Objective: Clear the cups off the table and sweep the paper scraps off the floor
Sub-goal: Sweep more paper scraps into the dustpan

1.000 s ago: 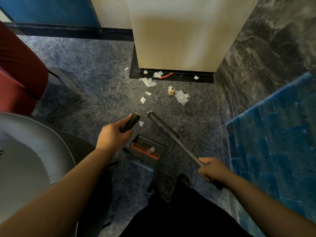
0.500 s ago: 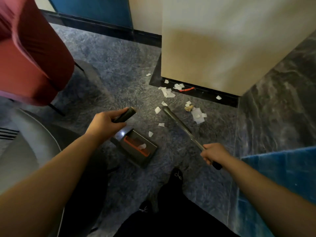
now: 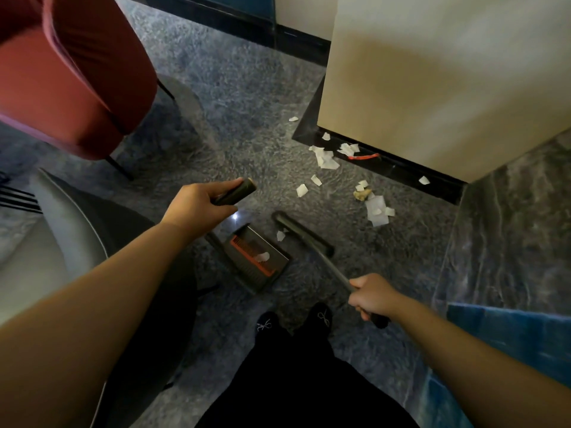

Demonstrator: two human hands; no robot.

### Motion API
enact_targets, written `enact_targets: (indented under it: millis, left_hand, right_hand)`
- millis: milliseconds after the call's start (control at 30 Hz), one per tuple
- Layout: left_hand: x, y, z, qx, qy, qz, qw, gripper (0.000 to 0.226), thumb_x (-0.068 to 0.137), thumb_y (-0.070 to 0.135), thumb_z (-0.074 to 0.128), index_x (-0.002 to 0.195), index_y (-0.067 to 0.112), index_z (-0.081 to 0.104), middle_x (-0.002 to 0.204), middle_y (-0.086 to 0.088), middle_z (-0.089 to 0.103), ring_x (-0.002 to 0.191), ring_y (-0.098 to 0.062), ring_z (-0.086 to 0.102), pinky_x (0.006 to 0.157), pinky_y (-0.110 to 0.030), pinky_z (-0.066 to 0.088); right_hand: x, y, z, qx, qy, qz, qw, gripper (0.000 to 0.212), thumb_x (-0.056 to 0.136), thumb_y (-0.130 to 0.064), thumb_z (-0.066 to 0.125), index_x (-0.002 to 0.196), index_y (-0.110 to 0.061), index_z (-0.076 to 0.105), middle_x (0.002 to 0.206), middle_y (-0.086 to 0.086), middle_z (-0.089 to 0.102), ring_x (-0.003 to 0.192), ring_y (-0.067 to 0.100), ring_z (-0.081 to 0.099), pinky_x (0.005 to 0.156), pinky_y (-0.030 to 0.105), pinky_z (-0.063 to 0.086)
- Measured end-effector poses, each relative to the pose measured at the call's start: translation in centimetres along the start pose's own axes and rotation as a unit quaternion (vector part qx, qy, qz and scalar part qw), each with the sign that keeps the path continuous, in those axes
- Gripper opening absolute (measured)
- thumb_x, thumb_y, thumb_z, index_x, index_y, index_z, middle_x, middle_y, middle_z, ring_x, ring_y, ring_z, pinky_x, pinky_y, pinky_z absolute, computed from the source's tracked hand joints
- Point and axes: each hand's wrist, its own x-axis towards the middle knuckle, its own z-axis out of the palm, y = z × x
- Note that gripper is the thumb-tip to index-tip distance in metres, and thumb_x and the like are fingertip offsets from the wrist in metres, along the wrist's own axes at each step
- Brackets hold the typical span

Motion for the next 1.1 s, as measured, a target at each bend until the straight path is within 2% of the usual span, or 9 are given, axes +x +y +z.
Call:
enact_targets:
  millis: [133,233,367,533,600,700,933,1033,1100]
  left_hand:
    - [0.0,-0.2,-0.4,-0.005,0.000,0.001,1.000,0.056,0.081,0.021,0.073,0.126,0.049,0.054,0.108,0.005,0.068,0.089,-0.009,0.065,0.082,-0.037,0.057]
    - [-0.2,-0.5,-0.8,-0.014,0.000,0.003,1.000,0.055,0.082,0.019,0.073,0.127,0.046,0.055,0.104,0.010,0.064,0.090,-0.007,0.063,0.082,-0.037,0.057]
    - [-0.9,-1.0,-1.3,-0.018,0.006,0.016,1.000,0.054,0.083,0.018,0.072,0.129,0.042,0.056,0.099,0.014,0.062,0.088,-0.006,0.062,0.084,-0.034,0.055]
    - [-1.3,-1.8,-2.2,-0.024,-0.019,0.015,0.999,0.055,0.083,0.019,0.072,0.129,0.044,0.055,0.115,0.009,0.065,0.093,-0.001,0.061,0.085,-0.025,0.050]
    - [-1.3,-1.4,-3.0,-0.007,-0.029,0.019,0.999,0.056,0.084,0.019,0.072,0.130,0.045,0.054,0.113,0.010,0.064,0.094,-0.006,0.062,0.087,-0.029,0.052]
    - [-1.3,-0.7,-4.2,0.028,-0.041,0.022,0.999,0.056,0.085,0.019,0.070,0.131,0.046,0.052,0.102,0.011,0.060,0.083,-0.010,0.063,0.082,-0.037,0.056]
    - [-1.7,-2.0,-3.9,0.068,-0.037,0.032,0.997,0.054,0.087,0.024,0.068,0.133,0.045,0.050,0.112,0.005,0.066,0.082,-0.007,0.059,0.081,-0.030,0.051]
    - [-1.5,-2.5,-4.0,0.065,-0.031,0.032,0.997,0.054,0.085,0.023,0.070,0.132,0.045,0.052,0.115,0.005,0.067,0.088,-0.010,0.062,0.085,-0.032,0.052]
    - [-1.3,-2.7,-4.1,0.064,-0.029,0.033,0.997,0.055,0.085,0.022,0.071,0.131,0.044,0.053,0.114,0.004,0.068,0.090,-0.011,0.062,0.087,-0.033,0.052]
  right_hand:
    - [-0.3,-0.4,2.1,0.018,-0.045,0.014,0.999,0.062,0.092,0.003,0.053,0.149,-0.003,0.028,0.083,0.014,0.060,0.049,0.016,0.051,0.050,0.027,0.042]
    - [-0.8,-0.9,3.2,0.041,-0.059,0.019,0.997,0.062,0.092,0.003,0.054,0.148,-0.004,0.030,0.078,0.012,0.059,0.048,0.015,0.049,0.047,0.024,0.041]
    - [-1.7,-0.6,4.0,0.062,-0.020,0.019,0.998,0.063,0.091,0.002,0.055,0.148,-0.006,0.032,0.071,0.011,0.059,0.043,0.015,0.048,0.045,0.025,0.040]
    - [-2.8,-0.7,5.0,0.081,0.042,0.013,0.996,0.062,0.092,0.003,0.053,0.148,-0.006,0.031,0.064,0.011,0.058,0.040,0.016,0.047,0.045,0.027,0.039]
    - [-2.7,-1.1,4.7,0.068,0.056,0.016,0.996,0.061,0.092,0.003,0.053,0.148,-0.007,0.032,0.068,0.012,0.058,0.041,0.016,0.048,0.045,0.028,0.040]
    - [-2.2,-1.8,4.0,0.029,0.064,0.018,0.997,0.062,0.091,0.003,0.053,0.148,-0.006,0.031,0.075,0.011,0.059,0.047,0.019,0.051,0.048,0.029,0.042]
    - [-1.4,-1.9,3.8,-0.109,0.005,0.045,0.993,0.060,0.094,-0.001,0.050,0.150,-0.006,0.027,0.092,0.009,0.058,0.055,0.019,0.056,0.057,0.030,0.050]
    - [-2.0,-1.8,4.8,-0.120,-0.032,0.035,0.992,0.061,0.095,0.000,0.048,0.151,-0.006,0.024,0.128,0.017,0.054,0.055,0.016,0.054,0.055,0.027,0.048]
    - [-2.2,-1.7,5.4,-0.115,-0.046,0.026,0.992,0.062,0.094,0.001,0.049,0.151,-0.008,0.025,0.109,0.011,0.059,0.053,0.015,0.054,0.052,0.025,0.047]
